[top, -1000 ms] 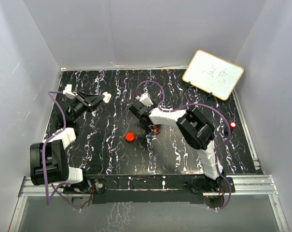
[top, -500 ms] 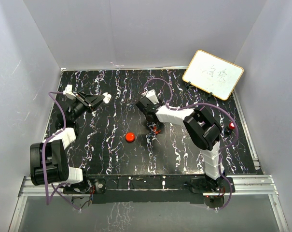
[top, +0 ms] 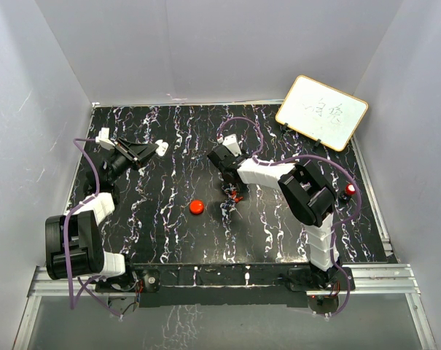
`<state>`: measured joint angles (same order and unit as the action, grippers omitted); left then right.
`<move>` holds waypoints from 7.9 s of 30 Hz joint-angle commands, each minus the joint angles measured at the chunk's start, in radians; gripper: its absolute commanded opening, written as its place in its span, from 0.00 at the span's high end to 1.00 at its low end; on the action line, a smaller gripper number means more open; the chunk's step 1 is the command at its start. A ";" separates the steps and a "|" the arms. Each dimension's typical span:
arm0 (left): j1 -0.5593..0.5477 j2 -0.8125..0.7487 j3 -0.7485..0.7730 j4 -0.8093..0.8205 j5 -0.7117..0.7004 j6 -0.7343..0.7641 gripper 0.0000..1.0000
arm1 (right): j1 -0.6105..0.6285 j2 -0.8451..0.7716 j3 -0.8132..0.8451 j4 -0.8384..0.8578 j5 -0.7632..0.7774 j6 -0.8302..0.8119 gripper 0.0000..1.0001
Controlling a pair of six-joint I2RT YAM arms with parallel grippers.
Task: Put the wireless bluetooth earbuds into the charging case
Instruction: Adjust the earbud at the center of the board.
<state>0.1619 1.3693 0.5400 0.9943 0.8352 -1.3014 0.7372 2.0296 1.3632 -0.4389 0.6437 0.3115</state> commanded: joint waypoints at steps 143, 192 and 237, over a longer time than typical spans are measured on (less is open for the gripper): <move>0.101 -0.030 -0.020 0.050 0.088 -0.013 1.00 | 0.005 0.098 0.129 -0.050 0.133 -0.089 0.89; 0.135 -0.101 0.069 -0.015 0.107 -0.010 1.00 | 0.145 0.441 0.460 -0.238 0.370 -0.402 0.86; 0.194 -0.110 0.052 -0.012 0.138 -0.024 1.00 | 0.003 0.199 0.243 -0.066 -0.025 -0.028 0.62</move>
<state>0.3462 1.2957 0.5705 0.9882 0.9550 -1.3411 0.7841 2.2719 1.6993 -0.5976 0.8021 0.1661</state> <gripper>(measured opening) 0.228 0.371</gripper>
